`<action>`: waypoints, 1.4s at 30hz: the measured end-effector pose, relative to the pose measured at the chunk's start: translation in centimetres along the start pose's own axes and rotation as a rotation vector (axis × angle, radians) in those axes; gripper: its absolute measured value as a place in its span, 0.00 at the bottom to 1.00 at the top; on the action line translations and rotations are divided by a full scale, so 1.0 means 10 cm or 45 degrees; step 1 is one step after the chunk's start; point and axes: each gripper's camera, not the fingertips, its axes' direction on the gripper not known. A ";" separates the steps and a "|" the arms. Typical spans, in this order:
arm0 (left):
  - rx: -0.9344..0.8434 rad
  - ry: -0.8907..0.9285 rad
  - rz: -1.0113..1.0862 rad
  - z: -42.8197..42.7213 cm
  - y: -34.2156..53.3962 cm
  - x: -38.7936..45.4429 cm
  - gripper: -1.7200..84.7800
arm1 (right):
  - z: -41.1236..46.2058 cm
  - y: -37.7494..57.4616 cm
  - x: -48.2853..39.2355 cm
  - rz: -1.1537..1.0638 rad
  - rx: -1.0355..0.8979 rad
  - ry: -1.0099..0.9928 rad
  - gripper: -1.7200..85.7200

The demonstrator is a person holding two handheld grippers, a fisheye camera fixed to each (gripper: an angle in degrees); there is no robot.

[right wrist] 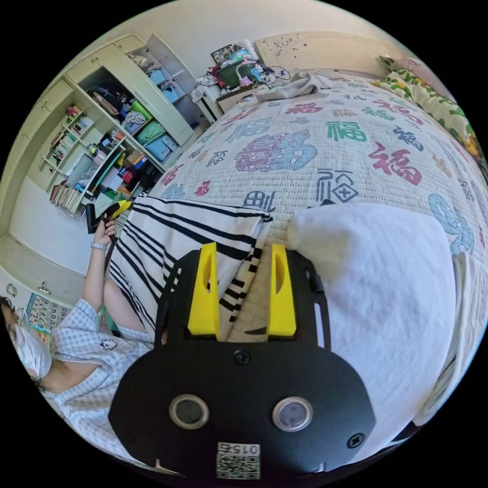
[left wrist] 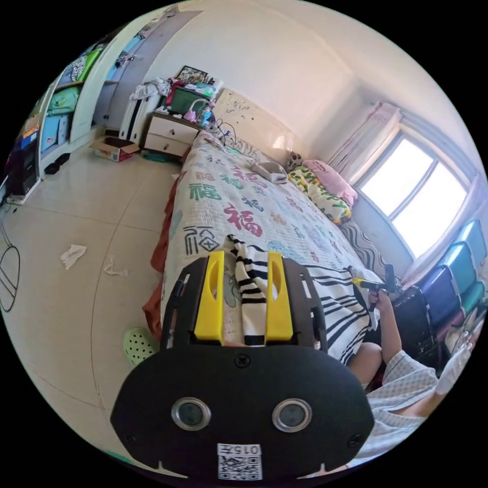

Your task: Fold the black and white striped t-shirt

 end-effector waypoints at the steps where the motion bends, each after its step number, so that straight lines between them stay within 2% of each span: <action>1: -0.039 0.010 -0.029 0.15 -0.09 -0.02 0.16 | 0.08 -0.12 -0.03 0.010 -0.015 0.016 0.18; 6: -0.339 -0.087 0.018 0.74 -0.43 0.12 0.14 | 0.36 -0.42 -0.16 0.066 -0.076 0.136 0.15; 8: -0.373 -0.125 0.088 0.80 -0.50 0.18 0.12 | 0.42 -0.46 -0.24 0.029 -0.092 0.207 0.12; 9: -0.366 -0.138 0.122 0.81 -0.52 0.21 0.09 | 0.44 -0.47 -0.27 -0.007 -0.095 0.183 0.09; 10: -0.357 -0.034 0.156 0.80 -0.52 0.21 0.06 | 0.45 -0.49 -0.27 -0.006 -0.096 0.077 0.05; 15: -0.158 0.177 0.114 0.50 -0.58 0.12 0.04 | 0.30 -0.60 -0.30 0.003 0.026 0.032 0.02; 21: -0.009 0.052 0.217 0.33 -0.68 0.35 0.03 | 0.26 -0.88 -0.58 -0.052 0.125 0.146 0.02; 23: 0.011 -0.016 0.203 0.42 -0.67 0.34 0.04 | 0.46 -0.98 -0.58 -0.034 0.087 0.201 0.03; 26: -0.114 -0.170 0.202 0.79 -0.61 0.28 0.05 | 0.95 -1.03 -0.48 0.028 -0.083 0.255 0.06; 29: -0.107 -0.195 0.154 0.75 -0.56 0.24 0.07 | 0.90 -0.83 -0.45 0.061 0.044 0.184 0.09; 31: -0.067 -0.218 0.168 0.41 -0.46 0.24 0.09 | 0.67 -0.65 -0.48 0.043 0.126 0.138 0.10; 36: -0.021 -0.149 0.167 -0.48 0.19 0.13 0.12 | 0.41 -0.51 -1.11 -0.239 0.175 0.083 0.10; 42: -0.021 -0.055 0.128 -0.89 0.99 -0.08 0.12 | 1.21 -0.83 -2.51 -0.638 -0.022 -0.135 0.11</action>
